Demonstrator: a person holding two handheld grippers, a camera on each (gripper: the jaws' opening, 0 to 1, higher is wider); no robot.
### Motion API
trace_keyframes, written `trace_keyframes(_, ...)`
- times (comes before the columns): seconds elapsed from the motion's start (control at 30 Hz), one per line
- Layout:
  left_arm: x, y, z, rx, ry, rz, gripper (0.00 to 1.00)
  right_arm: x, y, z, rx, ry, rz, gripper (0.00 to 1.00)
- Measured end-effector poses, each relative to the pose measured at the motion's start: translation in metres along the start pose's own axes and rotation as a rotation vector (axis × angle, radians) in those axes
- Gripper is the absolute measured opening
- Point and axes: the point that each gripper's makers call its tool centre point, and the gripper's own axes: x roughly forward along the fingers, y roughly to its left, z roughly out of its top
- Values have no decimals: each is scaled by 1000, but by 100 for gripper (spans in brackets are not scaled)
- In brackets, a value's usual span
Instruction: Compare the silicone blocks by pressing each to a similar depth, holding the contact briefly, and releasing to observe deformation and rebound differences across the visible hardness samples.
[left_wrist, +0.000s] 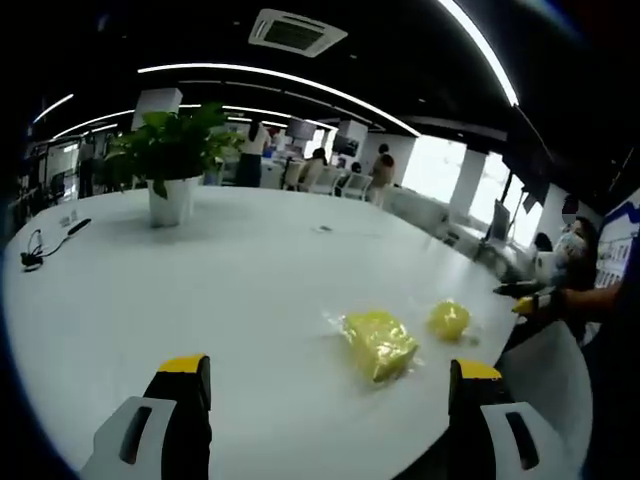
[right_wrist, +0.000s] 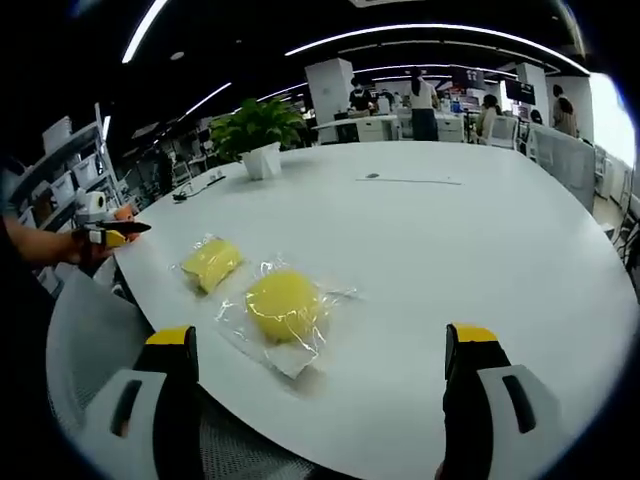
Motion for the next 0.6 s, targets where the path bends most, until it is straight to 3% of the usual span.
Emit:
trace_keyframes(0.07,-1,4,2,-41,-15,-16,100,0,1,2,6,-11,6,97)
trace_keyframes(0.4,2,2,7,-6,-17,-7,100,-4,1,1,7,-3,4,97)
trace_keyframes(0.53,11,6,3,-1,-9,-3,100,-8,0,-2,-45,7,3,97)
trace_keyframes(0.6,15,6,6,-3,-9,-14,100,-10,-5,-4,-26,15,-7,97)
